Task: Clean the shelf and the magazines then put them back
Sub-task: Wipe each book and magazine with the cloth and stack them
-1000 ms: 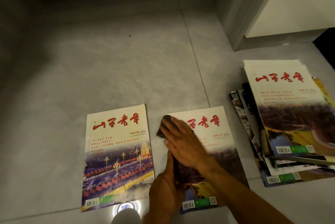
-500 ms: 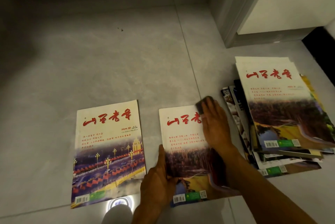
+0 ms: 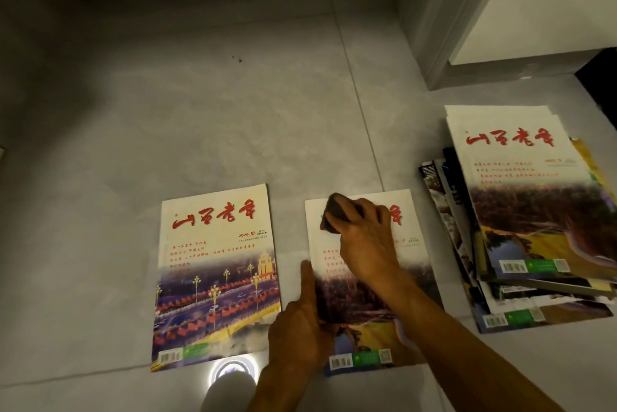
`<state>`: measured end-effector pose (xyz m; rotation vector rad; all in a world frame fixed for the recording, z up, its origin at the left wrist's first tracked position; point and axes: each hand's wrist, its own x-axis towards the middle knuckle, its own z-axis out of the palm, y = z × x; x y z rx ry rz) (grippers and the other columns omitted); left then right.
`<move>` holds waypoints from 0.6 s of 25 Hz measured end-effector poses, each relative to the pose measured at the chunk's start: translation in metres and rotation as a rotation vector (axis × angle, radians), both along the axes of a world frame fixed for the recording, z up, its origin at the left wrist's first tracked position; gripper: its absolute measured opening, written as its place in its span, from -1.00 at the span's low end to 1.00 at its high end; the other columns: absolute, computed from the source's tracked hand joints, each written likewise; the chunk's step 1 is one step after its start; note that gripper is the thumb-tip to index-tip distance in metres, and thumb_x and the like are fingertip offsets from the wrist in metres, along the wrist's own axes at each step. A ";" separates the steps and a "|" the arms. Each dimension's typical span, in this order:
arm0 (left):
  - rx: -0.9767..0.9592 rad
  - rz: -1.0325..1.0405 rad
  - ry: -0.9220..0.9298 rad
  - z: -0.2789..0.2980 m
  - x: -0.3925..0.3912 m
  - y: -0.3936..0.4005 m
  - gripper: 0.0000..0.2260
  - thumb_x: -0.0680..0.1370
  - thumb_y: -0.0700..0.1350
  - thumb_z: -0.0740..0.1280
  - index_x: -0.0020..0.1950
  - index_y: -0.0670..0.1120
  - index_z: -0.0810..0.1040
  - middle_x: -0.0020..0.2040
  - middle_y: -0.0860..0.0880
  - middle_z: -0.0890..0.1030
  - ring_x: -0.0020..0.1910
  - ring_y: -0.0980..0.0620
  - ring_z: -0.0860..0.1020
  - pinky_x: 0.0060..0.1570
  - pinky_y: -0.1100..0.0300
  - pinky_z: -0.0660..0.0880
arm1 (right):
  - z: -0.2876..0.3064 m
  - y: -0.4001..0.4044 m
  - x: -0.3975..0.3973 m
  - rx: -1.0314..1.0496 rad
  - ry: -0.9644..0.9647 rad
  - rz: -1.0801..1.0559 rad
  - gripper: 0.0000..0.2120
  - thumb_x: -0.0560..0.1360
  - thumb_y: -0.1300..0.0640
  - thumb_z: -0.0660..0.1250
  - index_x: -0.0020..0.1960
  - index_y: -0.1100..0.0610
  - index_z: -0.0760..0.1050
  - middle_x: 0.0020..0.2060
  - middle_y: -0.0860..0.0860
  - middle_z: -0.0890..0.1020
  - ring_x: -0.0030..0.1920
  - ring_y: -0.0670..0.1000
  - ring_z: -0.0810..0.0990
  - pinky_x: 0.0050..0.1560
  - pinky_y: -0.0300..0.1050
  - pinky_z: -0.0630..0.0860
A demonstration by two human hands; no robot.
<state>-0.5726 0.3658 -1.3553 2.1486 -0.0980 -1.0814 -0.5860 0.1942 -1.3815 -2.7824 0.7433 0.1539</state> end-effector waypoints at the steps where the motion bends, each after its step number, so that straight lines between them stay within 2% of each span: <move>1: 0.055 -0.078 -0.060 -0.004 0.004 0.001 -0.33 0.47 0.33 0.29 0.49 0.16 0.14 0.30 0.01 0.48 0.18 -0.02 0.51 0.31 0.02 0.41 | -0.002 0.013 0.002 0.019 0.006 -0.082 -0.30 0.20 0.26 0.57 0.31 0.02 0.52 0.43 0.06 0.39 0.36 0.25 0.36 0.36 0.24 0.29; 2: -0.006 -0.169 -0.085 0.005 0.009 -0.001 -0.26 0.45 0.31 0.35 0.51 0.16 0.07 0.33 -0.01 0.46 0.22 -0.04 0.49 0.28 0.01 0.41 | -0.002 0.027 -0.002 0.043 -0.012 -0.128 -0.28 0.18 0.25 0.59 0.32 0.03 0.52 0.42 0.06 0.41 0.36 0.25 0.37 0.37 0.24 0.29; 3: 0.040 -0.174 -0.107 -0.003 0.013 0.001 -0.17 0.40 0.31 0.41 0.52 0.16 0.05 0.34 -0.04 0.47 0.24 -0.08 0.50 0.22 0.01 0.44 | -0.004 0.040 -0.013 0.038 -0.050 -0.084 -0.27 0.16 0.21 0.61 0.31 0.03 0.53 0.39 0.04 0.45 0.35 0.23 0.39 0.37 0.23 0.29; 5: 0.016 -0.230 -0.199 -0.006 0.022 0.003 -0.15 0.25 0.40 0.46 0.43 0.17 0.23 0.27 -0.01 0.53 0.20 -0.09 0.53 0.13 -0.01 0.52 | -0.007 0.067 -0.055 0.040 -0.132 0.081 -0.40 0.29 0.00 0.49 0.32 -0.03 0.48 0.36 -0.01 0.45 0.35 0.16 0.38 0.46 0.20 0.14; 7: 0.044 -0.281 -0.208 -0.005 0.019 -0.006 -0.38 0.28 0.38 0.45 0.23 0.19 0.37 0.12 0.05 0.60 0.04 0.02 0.57 -0.08 0.13 0.60 | -0.015 0.083 -0.087 0.014 -0.147 0.214 -0.57 0.51 -0.11 0.16 0.36 -0.07 0.37 0.42 -0.06 0.35 0.41 0.11 0.29 0.52 0.13 -0.04; 8: 0.047 -0.331 -0.250 -0.006 0.018 -0.009 -0.45 0.32 0.37 0.42 0.23 0.25 0.35 0.14 0.06 0.59 0.03 0.05 0.57 -0.09 0.19 0.59 | -0.016 0.077 -0.088 0.056 -0.137 0.214 -0.59 0.58 -0.11 0.04 0.40 -0.09 0.34 0.47 -0.08 0.29 0.47 0.09 0.22 0.49 0.09 -0.05; 9: 0.028 -0.471 -0.272 -0.005 0.022 -0.006 -0.34 0.33 0.37 0.41 0.35 0.28 0.26 0.24 0.05 0.55 0.11 0.05 0.56 0.02 0.21 0.56 | -0.018 0.065 -0.077 0.085 -0.121 0.199 -0.58 0.63 -0.11 -0.04 0.44 -0.11 0.30 0.52 -0.08 0.20 0.52 0.07 0.12 0.49 0.08 -0.07; 10: 0.029 -0.523 -0.242 -0.004 0.020 -0.003 -0.15 0.34 0.35 0.42 0.50 0.25 0.04 0.33 0.02 0.49 0.20 0.02 0.53 0.14 0.21 0.50 | -0.018 0.053 -0.059 0.102 -0.119 0.175 -0.55 0.64 -0.12 -0.09 0.48 -0.11 0.27 0.55 -0.07 0.12 0.55 0.07 0.01 0.50 0.09 -0.10; 11: 0.132 -0.550 -0.296 0.000 0.022 -0.001 0.00 0.35 0.32 0.43 0.55 0.17 -0.17 0.35 -0.03 0.47 0.23 -0.01 0.52 0.17 0.17 0.47 | -0.018 0.040 -0.035 0.077 -0.136 0.151 -0.51 0.63 -0.12 -0.12 0.50 -0.09 0.24 0.56 -0.06 0.06 0.56 0.07 -0.06 0.53 0.09 -0.13; 12: 0.173 -0.545 -0.361 0.004 0.025 0.001 0.07 0.37 0.30 0.44 0.55 0.11 -0.30 0.31 -0.07 0.50 0.18 -0.04 0.54 0.12 0.11 0.49 | -0.017 0.026 -0.010 0.097 -0.141 0.126 -0.49 0.61 -0.12 -0.13 0.51 -0.07 0.25 0.56 -0.05 0.04 0.56 0.07 -0.08 0.54 0.08 -0.15; 14: 0.237 -0.544 -0.372 0.010 0.028 0.006 0.11 0.37 0.28 0.45 0.54 0.06 -0.36 0.22 -0.11 0.55 0.06 -0.06 0.57 -0.01 0.05 0.52 | -0.012 0.008 0.024 0.192 -0.135 0.061 -0.49 0.59 -0.07 -0.09 0.46 -0.02 0.34 0.55 -0.04 0.13 0.55 0.06 0.00 0.54 0.07 -0.09; 15: 0.265 -0.564 -0.408 0.013 0.027 0.005 0.11 0.38 0.28 0.44 0.54 0.05 -0.37 0.25 -0.13 0.52 0.08 -0.05 0.56 0.00 0.08 0.52 | -0.009 0.005 0.026 0.233 -0.146 0.056 -0.51 0.59 -0.03 -0.04 0.43 0.01 0.40 0.53 -0.04 0.20 0.53 0.05 0.05 0.54 0.06 -0.03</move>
